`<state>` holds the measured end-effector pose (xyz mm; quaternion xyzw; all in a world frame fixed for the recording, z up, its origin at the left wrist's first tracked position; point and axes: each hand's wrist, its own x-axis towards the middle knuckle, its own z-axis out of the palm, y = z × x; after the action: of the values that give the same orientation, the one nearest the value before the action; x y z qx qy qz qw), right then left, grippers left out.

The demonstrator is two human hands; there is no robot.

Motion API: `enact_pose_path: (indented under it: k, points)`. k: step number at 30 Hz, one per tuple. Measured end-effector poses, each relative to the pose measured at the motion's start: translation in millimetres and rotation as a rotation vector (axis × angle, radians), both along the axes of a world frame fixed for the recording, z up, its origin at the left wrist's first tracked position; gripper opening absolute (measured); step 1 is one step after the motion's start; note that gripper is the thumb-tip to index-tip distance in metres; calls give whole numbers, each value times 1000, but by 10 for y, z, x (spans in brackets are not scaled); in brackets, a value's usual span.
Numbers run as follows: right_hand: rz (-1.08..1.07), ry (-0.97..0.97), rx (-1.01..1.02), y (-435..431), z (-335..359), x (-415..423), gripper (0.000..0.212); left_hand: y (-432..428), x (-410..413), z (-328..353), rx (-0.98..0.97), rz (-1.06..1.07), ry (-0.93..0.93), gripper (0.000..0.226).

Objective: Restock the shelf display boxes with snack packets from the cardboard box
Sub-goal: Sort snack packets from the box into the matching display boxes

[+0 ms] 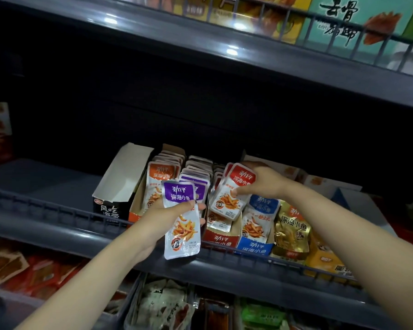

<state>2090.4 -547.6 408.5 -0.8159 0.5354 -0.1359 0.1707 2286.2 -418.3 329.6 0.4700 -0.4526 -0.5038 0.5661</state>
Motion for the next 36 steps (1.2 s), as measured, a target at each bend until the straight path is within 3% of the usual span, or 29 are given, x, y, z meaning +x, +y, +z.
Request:
enact_pose_path:
  k: [2,6,8,12,15,17,20,24,28,31,36]
  points:
    - [11,57,-28,-19,-90,68,48,7,-17,16,20,-26,-12,9]
    - [67,255,-243,-31,-316,161,80,4,-29,-16,87,11,-76,23]
    - [98,346,-336,8,-348,166,80,10,-23,-36,94,25,-67,23]
    - [53,355,-293,127,-328,124,74,72,-17,-55,43,49,-121,22]
    - [93,-41,-248,355,-217,172,57,92,-20,-50,-22,64,-259,16]
    - [203,-348,21,566,-126,250,45,122,-43,-26,-80,51,-320,22]
    - [310,-431,273,788,-108,304,38,126,-90,7,-168,50,-371,34]
    - [207,-720,140,785,-36,310,38,149,-31,42,-213,230,-350,29]
    - [71,-884,-117,609,26,321,38,213,184,-144,-285,401,-749,57]
    - [117,-798,-170,533,-81,478,40,250,186,-340,-231,265,-985,73]
    - [174,-369,-302,427,-401,666,44,156,177,-608,-223,216,-1184,84]
